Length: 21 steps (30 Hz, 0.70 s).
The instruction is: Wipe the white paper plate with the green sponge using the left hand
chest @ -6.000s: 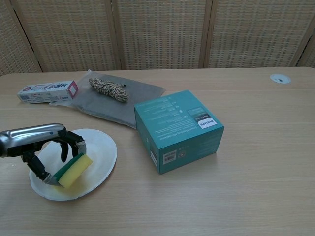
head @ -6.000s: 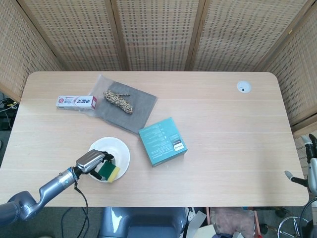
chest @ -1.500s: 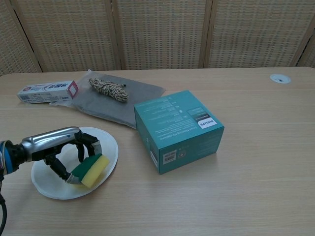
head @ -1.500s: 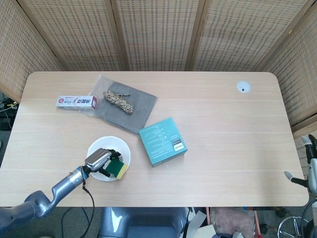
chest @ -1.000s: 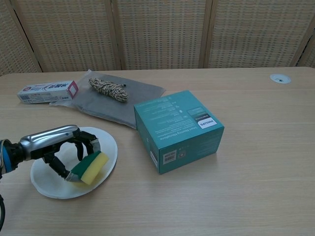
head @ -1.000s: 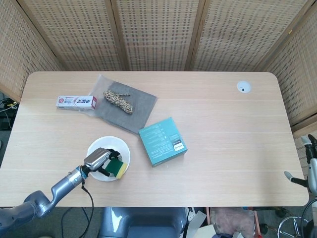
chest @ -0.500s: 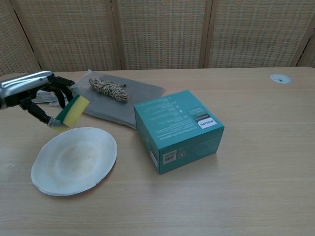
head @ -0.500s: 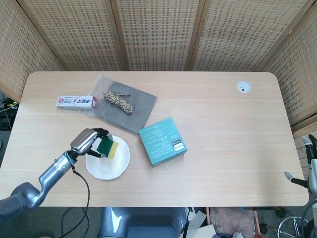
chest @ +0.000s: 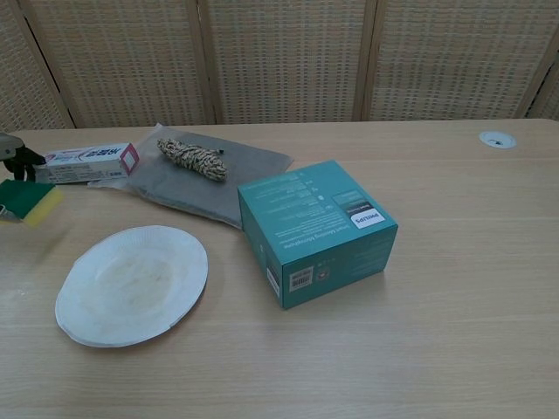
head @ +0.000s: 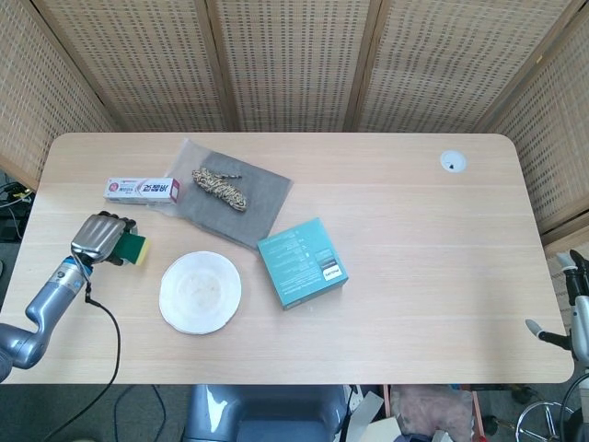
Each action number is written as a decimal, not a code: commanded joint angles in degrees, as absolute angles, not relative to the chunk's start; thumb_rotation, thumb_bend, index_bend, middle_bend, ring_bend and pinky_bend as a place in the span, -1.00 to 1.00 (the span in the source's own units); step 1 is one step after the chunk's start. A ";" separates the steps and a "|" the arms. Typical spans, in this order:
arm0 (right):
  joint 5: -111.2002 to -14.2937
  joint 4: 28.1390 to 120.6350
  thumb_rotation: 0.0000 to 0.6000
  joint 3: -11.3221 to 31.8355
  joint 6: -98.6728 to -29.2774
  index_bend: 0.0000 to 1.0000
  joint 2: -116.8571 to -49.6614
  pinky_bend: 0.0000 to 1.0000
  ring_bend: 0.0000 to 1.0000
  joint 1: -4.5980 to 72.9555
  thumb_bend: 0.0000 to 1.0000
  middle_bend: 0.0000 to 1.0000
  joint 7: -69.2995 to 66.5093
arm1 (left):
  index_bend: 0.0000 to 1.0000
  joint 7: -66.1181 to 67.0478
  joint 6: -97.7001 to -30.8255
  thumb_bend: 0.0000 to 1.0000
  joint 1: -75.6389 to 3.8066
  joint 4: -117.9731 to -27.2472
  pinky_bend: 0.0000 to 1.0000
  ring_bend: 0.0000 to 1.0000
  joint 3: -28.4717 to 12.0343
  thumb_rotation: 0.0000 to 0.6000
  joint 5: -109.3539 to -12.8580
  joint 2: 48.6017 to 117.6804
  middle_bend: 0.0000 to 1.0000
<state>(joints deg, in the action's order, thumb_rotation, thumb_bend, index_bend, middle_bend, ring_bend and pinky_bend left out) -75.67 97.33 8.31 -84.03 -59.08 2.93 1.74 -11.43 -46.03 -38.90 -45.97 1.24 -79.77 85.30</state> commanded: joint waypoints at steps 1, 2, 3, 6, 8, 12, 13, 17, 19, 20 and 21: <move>-75.77 97.43 1.00 8.28 -84.03 -0.92 -59.03 -1.00 -1.00 2.95 -1.00 -1.00 1.77 | 0.19 -6.19 -43.49 -0.41 -38.40 -42.95 -0.52 -0.28 0.38 1.00 -77.10 87.76 -0.15; -75.84 97.43 1.00 8.25 -84.02 -0.92 -59.01 -1.00 -1.00 2.95 -1.00 -1.00 1.76 | 0.16 -4.52 -42.81 -0.41 -38.32 -42.56 -0.53 -0.31 -0.06 1.00 -76.16 88.40 -0.19; -75.91 97.49 1.00 8.22 -84.00 -0.92 -58.99 -1.00 -1.00 2.96 -1.00 -1.00 1.69 | 0.09 -3.34 -41.87 -0.41 -38.29 -42.54 -0.56 -0.36 -0.60 1.00 -75.07 88.94 -0.28; -75.93 97.57 1.00 8.23 -83.97 -0.92 -58.82 -1.00 -1.00 2.93 -1.00 -1.00 1.39 | -0.40 -1.78 -40.47 -0.63 -38.32 -43.32 -0.71 -0.74 -1.60 1.00 -73.38 89.47 -0.76; -76.03 97.65 1.00 8.23 -84.07 -0.92 -58.69 -1.00 -1.00 2.87 -1.00 -1.00 1.12 | -0.80 -0.81 -39.08 -0.88 -38.34 -45.24 -0.85 -0.93 -2.16 1.00 -72.12 88.93 -0.95; -76.49 97.80 1.00 8.07 -84.17 -0.92 -58.45 -1.00 -1.00 2.77 -1.00 -1.00 0.65 | -1.00 0.59 -39.02 -1.00 -37.94 -51.68 -1.00 -1.00 -3.59 1.00 -69.93 85.72 -1.00; -76.61 97.84 1.00 8.01 -84.17 -0.92 -58.39 -1.00 -1.00 2.75 -1.00 -1.00 0.52 | -1.00 0.97 -39.72 -1.00 -37.66 -53.70 -1.00 -1.00 -4.00 1.00 -69.48 84.59 -1.00; -77.44 98.31 1.00 7.67 -84.41 -0.92 -57.83 -1.00 -1.00 2.48 -1.00 -1.00 -0.34 | -1.00 3.77 -49.49 -1.00 -34.89 -63.98 -1.00 -1.00 -6.06 1.00 -69.66 78.92 -1.00; -78.16 98.62 1.00 7.48 -84.84 -0.92 -57.63 -1.00 -1.00 2.30 -1.00 -1.00 -0.64 | -1.00 3.44 -56.75 -1.00 -32.18 -70.10 -1.00 -1.00 -7.15 1.00 -70.63 76.32 -1.00; -78.41 98.70 1.00 7.42 -85.02 -0.92 -57.57 -1.00 -1.00 2.24 -1.00 -1.00 -0.75 | -1.00 3.55 -59.05 -1.00 -31.09 -72.45 -1.00 -1.00 -7.32 1.00 -70.86 75.33 -1.00; -78.71 98.75 1.00 7.39 -85.29 -0.92 -57.53 -1.00 -1.00 2.15 -1.00 -1.00 -0.89 | -1.00 3.68 -61.49 -1.00 -29.84 -74.91 -1.00 -1.00 -7.52 1.00 -70.95 74.34 -1.00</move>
<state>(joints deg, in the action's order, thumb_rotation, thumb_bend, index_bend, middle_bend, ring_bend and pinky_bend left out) -78.50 98.65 7.46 -85.10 -57.61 2.25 -0.75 2.34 -51.23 -34.41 -64.89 -5.48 -70.32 79.62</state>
